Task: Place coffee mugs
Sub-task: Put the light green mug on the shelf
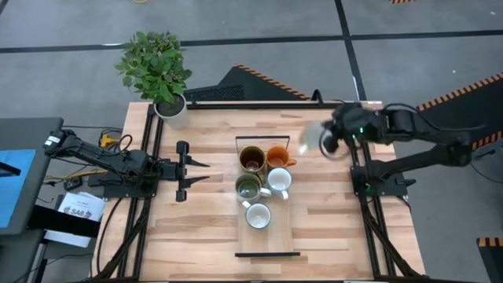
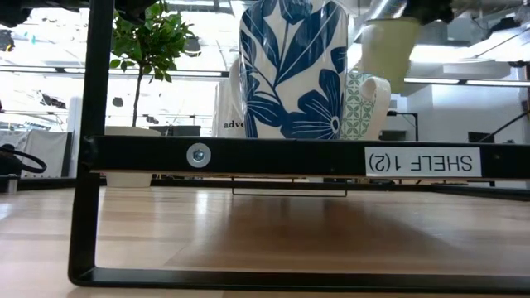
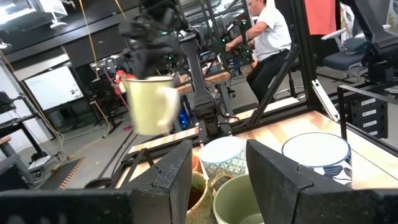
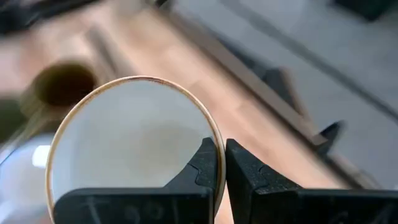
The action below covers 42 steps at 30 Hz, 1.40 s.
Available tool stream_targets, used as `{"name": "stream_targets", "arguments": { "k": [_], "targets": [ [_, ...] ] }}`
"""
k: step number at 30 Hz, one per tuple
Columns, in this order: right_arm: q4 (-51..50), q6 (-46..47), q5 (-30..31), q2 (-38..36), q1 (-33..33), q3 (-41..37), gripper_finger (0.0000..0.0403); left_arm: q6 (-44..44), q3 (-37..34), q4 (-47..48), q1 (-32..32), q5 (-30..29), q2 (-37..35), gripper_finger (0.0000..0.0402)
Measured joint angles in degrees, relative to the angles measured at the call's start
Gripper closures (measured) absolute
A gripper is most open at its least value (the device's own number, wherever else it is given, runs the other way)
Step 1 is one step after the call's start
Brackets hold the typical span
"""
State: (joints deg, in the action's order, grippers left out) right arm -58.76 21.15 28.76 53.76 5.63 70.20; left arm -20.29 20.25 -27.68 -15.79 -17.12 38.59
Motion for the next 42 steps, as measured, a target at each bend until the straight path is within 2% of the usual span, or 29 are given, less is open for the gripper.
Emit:
{"name": "stream_targets", "arguments": {
  "k": [4,10,14,17,21,26,42],
  "targets": [
    [-3.1,4.3,-4.3,0.6,-9.0,-1.7,0.0366,0.0,0.0,-0.1,0.0,0.0,0.0,0.0265],
    [0.8,6.9,-10.9,8.1,-23.6,-4.7,0.0366,0.0,0.0,-0.1,0.0,0.0,0.0,0.0265],
    [7.6,8.9,-13.6,14.3,-30.8,-4.7,0.0366,0.0,0.0,-0.1,0.0,0.0,0.0,0.0265],
    [13.1,8.5,-13.8,18.6,-33.9,-4.7,0.0366,0.0,0.0,-0.1,0.0,0.0,0.0,0.0265],
    [18.4,6.6,-14.7,22.6,-34.9,-4.6,0.0366,0.0,0.0,-0.3,0.0,0.0,0.0,0.0265],
    [19.1,5.6,-13.8,25.0,-33.8,-4.6,0.0366,-0.3,0.0,-0.3,0.0,0.0,0.0,0.0265],
    [24.3,0.9,-14.4,27.4,-29.0,-4.6,0.0366,-0.4,0.0,-0.3,0.0,-0.4,0.0,0.0265]
  ]
}}
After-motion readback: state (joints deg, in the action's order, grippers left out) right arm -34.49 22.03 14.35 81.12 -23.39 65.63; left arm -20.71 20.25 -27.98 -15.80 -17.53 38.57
